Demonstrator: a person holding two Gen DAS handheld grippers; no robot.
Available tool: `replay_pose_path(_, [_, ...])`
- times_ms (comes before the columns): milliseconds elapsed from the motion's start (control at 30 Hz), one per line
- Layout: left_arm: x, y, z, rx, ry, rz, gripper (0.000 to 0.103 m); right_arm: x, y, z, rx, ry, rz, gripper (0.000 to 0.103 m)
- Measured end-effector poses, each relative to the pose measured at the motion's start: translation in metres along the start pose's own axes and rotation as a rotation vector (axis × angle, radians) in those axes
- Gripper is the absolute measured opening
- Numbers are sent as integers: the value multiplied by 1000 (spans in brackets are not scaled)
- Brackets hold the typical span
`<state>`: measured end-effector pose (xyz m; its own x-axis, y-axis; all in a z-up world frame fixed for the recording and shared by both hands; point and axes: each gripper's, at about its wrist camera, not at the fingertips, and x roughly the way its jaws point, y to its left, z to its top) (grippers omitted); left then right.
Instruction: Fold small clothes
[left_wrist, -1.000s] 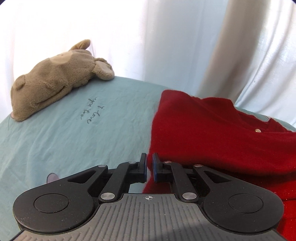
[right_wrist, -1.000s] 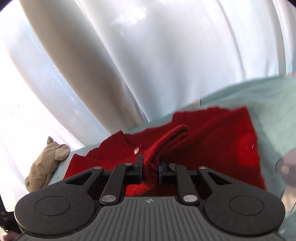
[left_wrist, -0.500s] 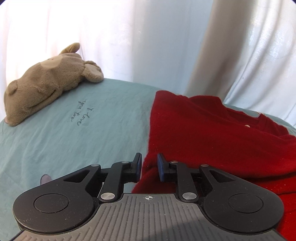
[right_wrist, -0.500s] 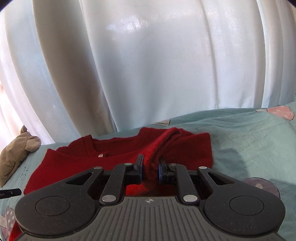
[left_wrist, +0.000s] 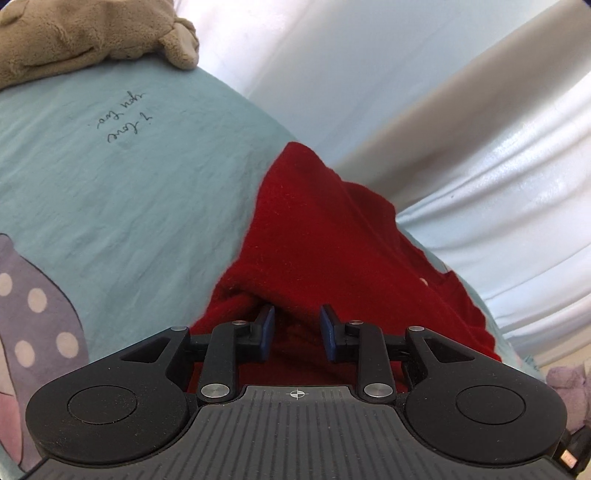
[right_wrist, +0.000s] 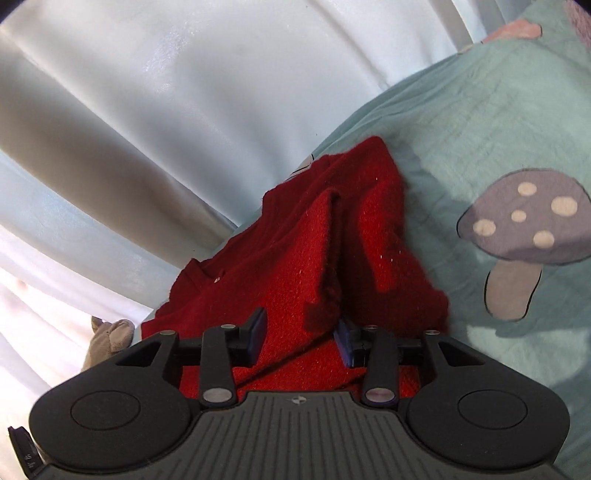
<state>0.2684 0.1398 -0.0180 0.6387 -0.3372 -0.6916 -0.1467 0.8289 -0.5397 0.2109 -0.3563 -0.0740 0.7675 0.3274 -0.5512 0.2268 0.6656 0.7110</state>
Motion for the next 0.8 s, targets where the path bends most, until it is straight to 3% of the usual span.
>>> replay_pose_path(200, [15,-4,3,-65,14,-9,33,11,-5,-5,85,-11,44,39])
replay_pose_path(367, [26,-5,4,-82,18,44,31,17,5,-7,44,-21,28,36])
replay_pose_path(433, [27,-7,5,-77,16,58,30,19,7,-6,40,-22,22,20])
replay_pose_path(500, [25,-8,5,-71,11,67,25,20,9,-4,32,-16,4,11])
replay_pose_path(800, [8,-6,6,-40,-27,65,15,1,42,-11,-153,-106,-36,9])
